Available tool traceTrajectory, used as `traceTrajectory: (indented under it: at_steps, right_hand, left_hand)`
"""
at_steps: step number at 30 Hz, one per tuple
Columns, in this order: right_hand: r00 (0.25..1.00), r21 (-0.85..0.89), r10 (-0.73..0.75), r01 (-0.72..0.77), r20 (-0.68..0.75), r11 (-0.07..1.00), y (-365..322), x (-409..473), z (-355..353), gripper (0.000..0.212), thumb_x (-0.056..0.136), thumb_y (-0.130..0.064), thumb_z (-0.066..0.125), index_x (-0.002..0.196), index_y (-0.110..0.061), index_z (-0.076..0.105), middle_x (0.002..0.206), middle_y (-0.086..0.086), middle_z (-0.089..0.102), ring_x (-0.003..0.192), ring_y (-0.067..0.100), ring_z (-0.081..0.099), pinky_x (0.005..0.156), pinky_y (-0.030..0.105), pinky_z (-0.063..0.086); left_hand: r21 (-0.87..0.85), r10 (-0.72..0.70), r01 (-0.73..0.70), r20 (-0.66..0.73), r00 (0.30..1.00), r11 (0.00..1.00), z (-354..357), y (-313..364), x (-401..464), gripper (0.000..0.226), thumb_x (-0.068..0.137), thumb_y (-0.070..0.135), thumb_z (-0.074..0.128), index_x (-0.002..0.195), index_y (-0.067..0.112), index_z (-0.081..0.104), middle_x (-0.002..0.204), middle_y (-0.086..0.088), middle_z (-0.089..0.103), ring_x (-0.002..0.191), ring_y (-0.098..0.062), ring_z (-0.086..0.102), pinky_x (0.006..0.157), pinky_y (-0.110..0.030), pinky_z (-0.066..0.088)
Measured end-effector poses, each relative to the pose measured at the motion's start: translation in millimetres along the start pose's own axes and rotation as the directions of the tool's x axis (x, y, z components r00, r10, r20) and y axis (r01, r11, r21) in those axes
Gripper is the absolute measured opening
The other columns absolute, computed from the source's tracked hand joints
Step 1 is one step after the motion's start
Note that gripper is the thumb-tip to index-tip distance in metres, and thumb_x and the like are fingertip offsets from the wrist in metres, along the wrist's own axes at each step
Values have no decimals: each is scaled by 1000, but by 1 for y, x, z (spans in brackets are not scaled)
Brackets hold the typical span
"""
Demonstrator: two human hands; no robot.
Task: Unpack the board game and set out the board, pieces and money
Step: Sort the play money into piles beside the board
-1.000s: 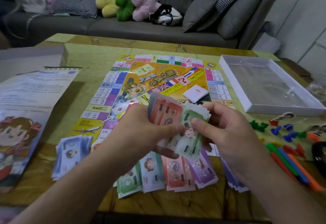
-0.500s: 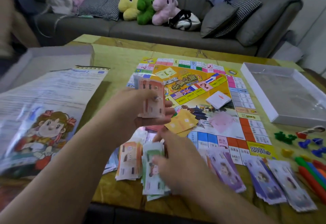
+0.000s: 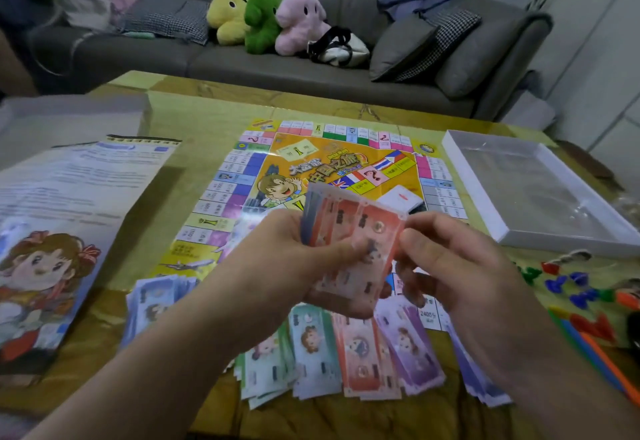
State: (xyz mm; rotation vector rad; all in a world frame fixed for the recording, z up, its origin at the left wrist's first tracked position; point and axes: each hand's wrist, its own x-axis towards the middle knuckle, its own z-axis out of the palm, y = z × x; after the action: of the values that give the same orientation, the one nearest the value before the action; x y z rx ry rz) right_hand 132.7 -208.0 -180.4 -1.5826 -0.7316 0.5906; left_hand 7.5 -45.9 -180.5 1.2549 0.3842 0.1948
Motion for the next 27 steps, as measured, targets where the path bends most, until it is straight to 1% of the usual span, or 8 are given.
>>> traceTrajectory:
  at_steps: [4, 7, 11, 14, 19, 21, 24, 27]
  right_hand:
    - [996, -125, -37, 27, -84, 992, 7, 1, -11, 9, 93, -14, 76, 85, -9, 73, 74, 16, 72, 58, 18, 61, 55, 34, 49]
    - [990, -124, -20, 3, -137, 992, 10, 3, -25, 8, 93, -14, 77, 85, -13, 74, 77, 8, 77, 58, 15, 66, 53, 27, 50]
    - [992, -84, -10, -1, -125, 996, 11, 3, -32, 6, 92, -15, 78, 88, -19, 75, 79, 11, 76, 60, 24, 61, 54, 40, 50]
    - [996, -83, 1, -9, -92, 997, 13, 1, -33, 6, 92, -14, 77, 88, -18, 75, 78, 10, 76, 60, 20, 60, 55, 41, 50]
    - [989, -166, -17, -7, -144, 986, 14, 4, -36, 8, 92, -12, 78, 87, -18, 74, 76, 2, 76, 55, 4, 63, 54, 19, 49]
    - [989, -156, -1, -22, -146, 988, 13, 4, -35, 6, 92, -14, 77, 88, -18, 74, 79, 3, 77, 57, 6, 65, 54, 21, 50]
    - [995, -138, 19, -32, -95, 990, 12, 2, -32, 5, 95, -17, 75, 90, -17, 74, 79, 8, 76, 58, 13, 63, 54, 32, 52]
    - [996, -173, 6, -20, -84, 985, 12, 2, -30, 6, 96, -16, 73, 90, -18, 75, 78, 5, 76, 58, 9, 64, 54, 26, 52]
  left_hand:
    - [9, -39, 38, 98, 994, 999, 21, -9, 1, 20, 95, 15, 68, 108, 0, 74, 100, -26, 76, 92, -41, 76, 72, -48, 65]
    - [-77, -76, 79, 48, 996, 994, 30, -9, 4, 22, 94, 15, 63, 105, -3, 68, 97, -25, 77, 87, -38, 78, 74, -54, 65]
    - [51, -30, 30, 5, 1000, 998, 32, -13, 8, 19, 99, 14, 60, 98, 2, 74, 96, -20, 79, 87, -36, 78, 69, -50, 66]
    - [134, -10, 16, -43, 999, 991, 32, -19, 11, 19, 95, 16, 64, 105, 2, 72, 94, -19, 79, 84, -36, 79, 72, -51, 64]
    - [12, -70, 71, -47, 996, 997, 38, -16, 11, 22, 99, 18, 60, 104, -1, 70, 96, -23, 78, 87, -40, 78, 76, -54, 65]
    - [-17, -71, 70, -66, 995, 997, 38, -16, 11, 23, 101, 17, 58, 102, -2, 70, 95, -24, 78, 86, -41, 78, 73, -52, 65]
    - [71, -34, 40, -74, 997, 997, 36, -18, 11, 24, 96, 21, 63, 106, 1, 71, 95, -21, 79, 86, -38, 78, 71, -54, 65]
    - [97, -49, 59, -96, 994, 994, 35, -19, 12, 27, 94, 24, 66, 110, 2, 70, 95, -19, 79, 87, -37, 78, 77, -55, 63]
